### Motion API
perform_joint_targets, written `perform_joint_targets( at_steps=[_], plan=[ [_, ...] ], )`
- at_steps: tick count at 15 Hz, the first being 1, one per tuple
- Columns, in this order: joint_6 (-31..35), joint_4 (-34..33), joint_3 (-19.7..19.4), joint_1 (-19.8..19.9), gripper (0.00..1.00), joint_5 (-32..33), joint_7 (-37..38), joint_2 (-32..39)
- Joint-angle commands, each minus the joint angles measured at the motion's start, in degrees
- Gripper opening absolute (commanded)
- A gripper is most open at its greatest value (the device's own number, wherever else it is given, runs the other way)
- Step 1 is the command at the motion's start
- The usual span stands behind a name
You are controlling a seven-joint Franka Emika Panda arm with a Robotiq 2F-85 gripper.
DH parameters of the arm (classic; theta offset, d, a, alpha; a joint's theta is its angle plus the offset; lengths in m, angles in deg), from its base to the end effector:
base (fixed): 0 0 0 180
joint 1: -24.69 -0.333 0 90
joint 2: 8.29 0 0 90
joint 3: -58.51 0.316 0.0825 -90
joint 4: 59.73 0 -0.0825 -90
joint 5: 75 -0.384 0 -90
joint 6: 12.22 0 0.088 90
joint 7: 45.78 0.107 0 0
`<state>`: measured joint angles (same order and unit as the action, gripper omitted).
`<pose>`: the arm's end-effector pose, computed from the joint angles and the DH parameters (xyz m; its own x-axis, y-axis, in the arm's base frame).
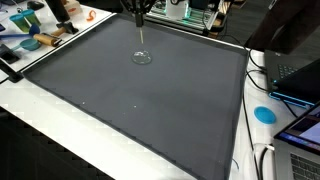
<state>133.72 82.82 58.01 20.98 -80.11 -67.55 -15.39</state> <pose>0.4763 0.0256 0.3518 0.9162 0.3526 0.1904 0.3578 -0.9338 0.0076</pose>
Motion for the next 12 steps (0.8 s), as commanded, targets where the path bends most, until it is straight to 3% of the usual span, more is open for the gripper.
perform_joint_targets(
  at_steps=[1, 12],
  plan=[
    [2.71, 0.38, 0.04, 0.8, 0.03, 2.68, 0.46, 2.81],
    [7.86, 1.94, 0.45, 1.67, 0.03, 3.37, 0.32, 8.09]
  ],
)
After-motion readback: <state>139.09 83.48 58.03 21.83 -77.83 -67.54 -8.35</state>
